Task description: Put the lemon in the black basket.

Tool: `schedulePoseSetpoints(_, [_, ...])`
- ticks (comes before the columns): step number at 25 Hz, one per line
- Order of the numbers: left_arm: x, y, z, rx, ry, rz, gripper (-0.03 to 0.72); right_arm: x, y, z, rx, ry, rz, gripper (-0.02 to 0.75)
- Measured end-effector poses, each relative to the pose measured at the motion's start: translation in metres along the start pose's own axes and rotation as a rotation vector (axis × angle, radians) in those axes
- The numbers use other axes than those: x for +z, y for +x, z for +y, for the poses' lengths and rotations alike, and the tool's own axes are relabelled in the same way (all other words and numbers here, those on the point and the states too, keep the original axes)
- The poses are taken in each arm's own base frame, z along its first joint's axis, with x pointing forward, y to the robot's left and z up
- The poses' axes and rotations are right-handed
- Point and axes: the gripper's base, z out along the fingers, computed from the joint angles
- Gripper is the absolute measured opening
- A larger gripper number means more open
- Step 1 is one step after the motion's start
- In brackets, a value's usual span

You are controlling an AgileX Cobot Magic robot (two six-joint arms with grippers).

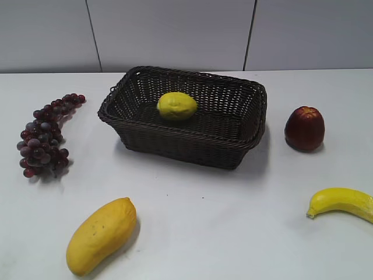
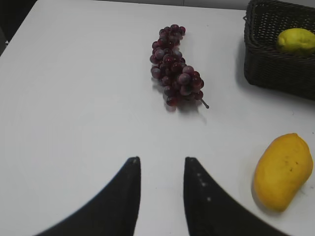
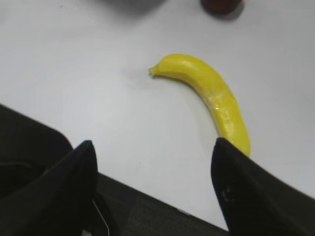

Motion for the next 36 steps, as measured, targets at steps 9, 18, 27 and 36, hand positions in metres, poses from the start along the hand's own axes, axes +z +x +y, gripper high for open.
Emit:
schedulePoseSetpoints(9, [0.0,0.0,0.0,0.0,0.0,0.0,0.238,-0.032,0.023,-0.002,0.261,0.349,-0.238,0.587])
schedulePoseSetpoints(18, [0.0,0.0,0.0,0.0,0.0,0.0,0.238,-0.037,0.027,0.0,0.274,0.379,-0.275,0.587])
schedulePoseSetpoints(27, [0.0,0.0,0.0,0.0,0.0,0.0,0.238,-0.037,0.027,0.0,0.274,0.379,-0.275,0.587])
schedulePoseSetpoints(36, [0.0,0.0,0.0,0.0,0.0,0.0,0.235,-0.037,0.027,0.0,0.273,0.379,-0.273,0.587])
